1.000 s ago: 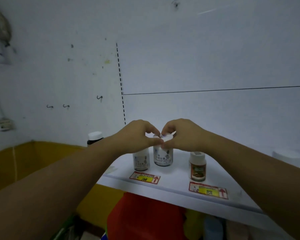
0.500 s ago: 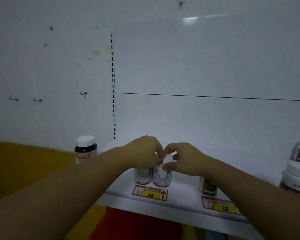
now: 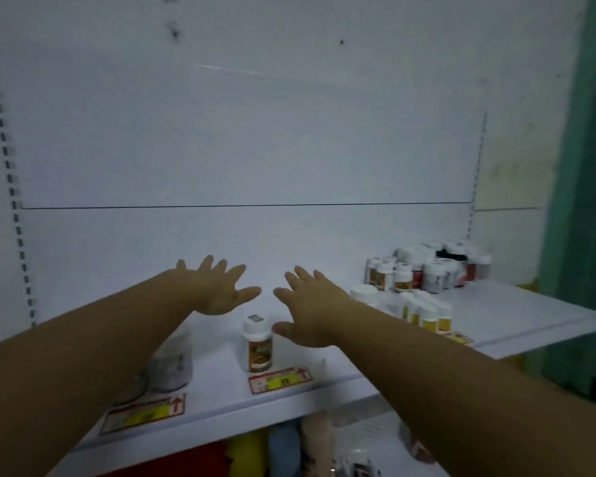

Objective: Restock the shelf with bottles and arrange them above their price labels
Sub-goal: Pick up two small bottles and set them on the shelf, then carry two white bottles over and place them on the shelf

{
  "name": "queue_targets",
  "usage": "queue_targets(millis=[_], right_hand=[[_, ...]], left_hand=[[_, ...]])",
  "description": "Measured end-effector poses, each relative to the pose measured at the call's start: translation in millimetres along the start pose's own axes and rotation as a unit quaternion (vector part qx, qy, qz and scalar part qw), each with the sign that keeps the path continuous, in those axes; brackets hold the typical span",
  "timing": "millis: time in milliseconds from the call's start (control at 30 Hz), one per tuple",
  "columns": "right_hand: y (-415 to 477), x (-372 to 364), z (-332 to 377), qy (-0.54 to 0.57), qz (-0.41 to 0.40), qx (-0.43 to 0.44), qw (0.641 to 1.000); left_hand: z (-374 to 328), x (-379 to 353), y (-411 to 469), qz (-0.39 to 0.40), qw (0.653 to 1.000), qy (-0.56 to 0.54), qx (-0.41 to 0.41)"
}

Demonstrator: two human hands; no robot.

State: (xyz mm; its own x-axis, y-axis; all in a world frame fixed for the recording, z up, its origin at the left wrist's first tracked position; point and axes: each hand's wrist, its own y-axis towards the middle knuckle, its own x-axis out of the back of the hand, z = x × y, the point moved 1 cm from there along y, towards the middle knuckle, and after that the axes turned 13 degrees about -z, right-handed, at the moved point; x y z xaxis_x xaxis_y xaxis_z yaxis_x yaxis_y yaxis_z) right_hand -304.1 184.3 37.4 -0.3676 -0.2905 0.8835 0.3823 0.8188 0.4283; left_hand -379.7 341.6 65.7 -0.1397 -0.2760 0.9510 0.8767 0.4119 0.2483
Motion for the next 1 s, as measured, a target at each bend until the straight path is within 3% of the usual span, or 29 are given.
queue_targets(millis=[167,300,400,533,767,1000], right_hand=[[-61.1,9.4,-63.7,0.009,-0.015,-0.011,1.000],[-127.3,14.9,-135.2,-0.003,0.011,-0.026,1.000],[-169.5,17.5,-188.7,0.013,0.013,-0.057,0.998],[-212.3,16.2,-241.6,0.003,0.047,-0.058,0.997],[-218.3,-2.2,-329.9,0.015,0.030,-0.100,0.994],[-174.0,-52.5,-405.2,-0.007,0.080,-0.117,0.990]], left_hand=[[-95.0,21.5,4.4,-0.046,0.997,-0.032,-0.060],[-186.2,43.6,6.8,-0.035,0.993,-0.052,-0.095],[-261.9,56.4,8.2,-0.053,0.982,-0.131,-0.125],[-337.6,48.9,8.9,-0.011,0.966,-0.162,-0.200],[-391.9,47.4,68.2,-0.012,0.970,-0.167,-0.176],[-410.7,36.1,176.2,-0.002,0.976,-0.141,-0.169]])
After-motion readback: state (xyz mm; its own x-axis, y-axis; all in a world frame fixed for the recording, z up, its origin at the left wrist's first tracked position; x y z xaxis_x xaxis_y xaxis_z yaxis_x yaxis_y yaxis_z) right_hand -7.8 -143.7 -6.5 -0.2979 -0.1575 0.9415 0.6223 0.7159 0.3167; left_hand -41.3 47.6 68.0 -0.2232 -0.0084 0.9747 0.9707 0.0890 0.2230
